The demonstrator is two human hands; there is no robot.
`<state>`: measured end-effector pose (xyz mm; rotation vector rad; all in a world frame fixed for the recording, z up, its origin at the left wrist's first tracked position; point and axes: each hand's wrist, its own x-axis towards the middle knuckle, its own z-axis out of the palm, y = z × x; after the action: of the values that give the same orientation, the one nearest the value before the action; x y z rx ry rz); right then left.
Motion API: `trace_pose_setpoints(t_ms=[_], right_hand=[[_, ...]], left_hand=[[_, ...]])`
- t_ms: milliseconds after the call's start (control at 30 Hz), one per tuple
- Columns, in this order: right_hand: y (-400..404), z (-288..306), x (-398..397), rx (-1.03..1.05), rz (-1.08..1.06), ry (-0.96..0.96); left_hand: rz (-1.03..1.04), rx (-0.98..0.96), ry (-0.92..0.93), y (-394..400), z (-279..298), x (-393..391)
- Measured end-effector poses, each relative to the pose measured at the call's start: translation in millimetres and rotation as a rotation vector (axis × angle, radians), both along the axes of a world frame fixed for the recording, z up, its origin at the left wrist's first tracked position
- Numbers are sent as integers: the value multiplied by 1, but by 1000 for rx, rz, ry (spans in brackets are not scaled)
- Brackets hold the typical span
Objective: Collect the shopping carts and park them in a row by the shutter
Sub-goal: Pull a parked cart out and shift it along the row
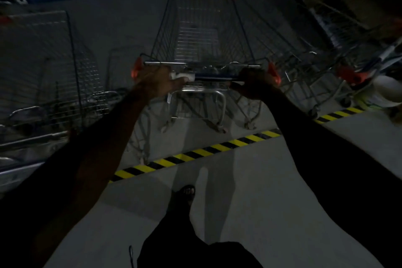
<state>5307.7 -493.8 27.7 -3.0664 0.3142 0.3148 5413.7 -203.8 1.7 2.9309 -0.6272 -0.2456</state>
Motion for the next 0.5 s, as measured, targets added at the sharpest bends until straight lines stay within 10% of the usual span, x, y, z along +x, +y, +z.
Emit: trace_pose_setpoints(t_ms=[500], right_hand=[[-15,-29,-249,21,161,1]], left_hand=[[128,94,-49,8,-1,-296]])
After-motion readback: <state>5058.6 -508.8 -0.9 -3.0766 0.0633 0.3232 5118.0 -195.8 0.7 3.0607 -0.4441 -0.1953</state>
